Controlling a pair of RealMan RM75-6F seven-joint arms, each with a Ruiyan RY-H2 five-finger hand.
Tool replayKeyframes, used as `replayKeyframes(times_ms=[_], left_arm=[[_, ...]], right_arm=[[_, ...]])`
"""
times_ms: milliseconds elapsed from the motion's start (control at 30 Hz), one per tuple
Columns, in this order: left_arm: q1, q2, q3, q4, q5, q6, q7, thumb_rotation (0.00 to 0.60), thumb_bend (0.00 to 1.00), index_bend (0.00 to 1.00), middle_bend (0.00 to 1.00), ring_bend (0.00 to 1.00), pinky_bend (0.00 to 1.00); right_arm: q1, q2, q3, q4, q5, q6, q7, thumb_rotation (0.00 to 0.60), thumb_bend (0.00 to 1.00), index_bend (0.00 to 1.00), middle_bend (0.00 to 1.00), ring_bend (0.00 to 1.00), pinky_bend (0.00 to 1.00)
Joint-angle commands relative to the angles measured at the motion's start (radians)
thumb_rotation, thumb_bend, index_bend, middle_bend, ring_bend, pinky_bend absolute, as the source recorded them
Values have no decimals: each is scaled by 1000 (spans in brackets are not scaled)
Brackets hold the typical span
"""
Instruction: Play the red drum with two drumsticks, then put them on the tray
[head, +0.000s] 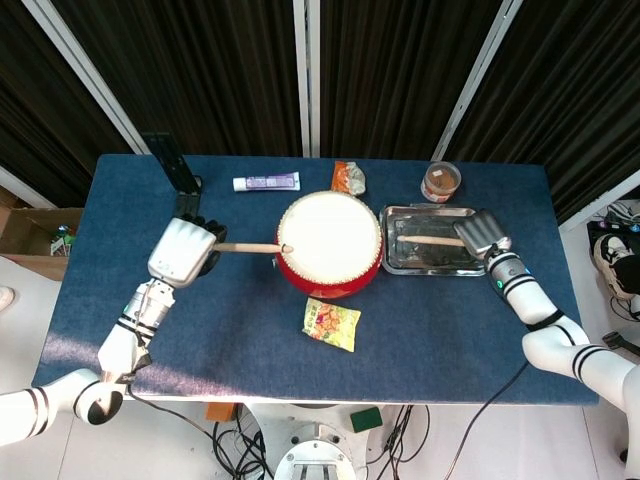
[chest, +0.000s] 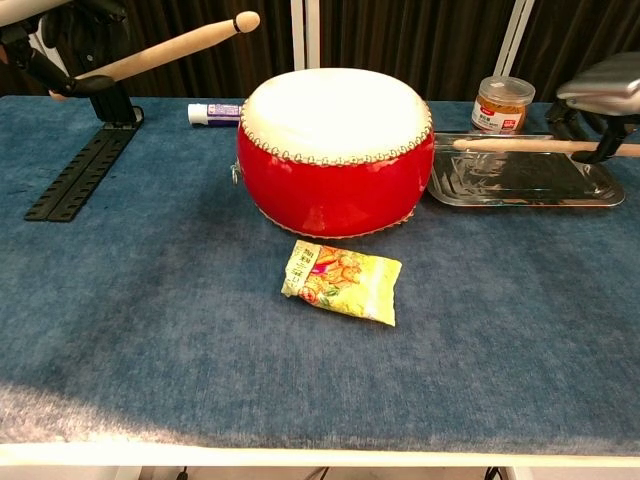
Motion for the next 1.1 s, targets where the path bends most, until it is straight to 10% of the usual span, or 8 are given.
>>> replayKeyframes(times_ms=[33,400,733,1100], left_arm=[[-5,-1,-5,-2,-6,-10,0,600,488,639,648,543,555],[-52,-16,-40,5,-59,-65,39,600,487,640,647,543,555],[-149,-20,-62,-49,-161,-140,224,600,487,639,647,543,557],[-315,-83,-107,-69,-426,-176,444,600,488,639,647,543,557]], right_arm=[[15,-35,18,22,31,-26,-40,600,512,836,684,489,479],[-16,58,67,-207,201,67,-214,600,94,250,350,271,379],[-108,356,172,-683,108,319,-104,600,163,313,428,282,376],[-46,429,257,-942,214,308,-138,600,223,414,470,290,388]])
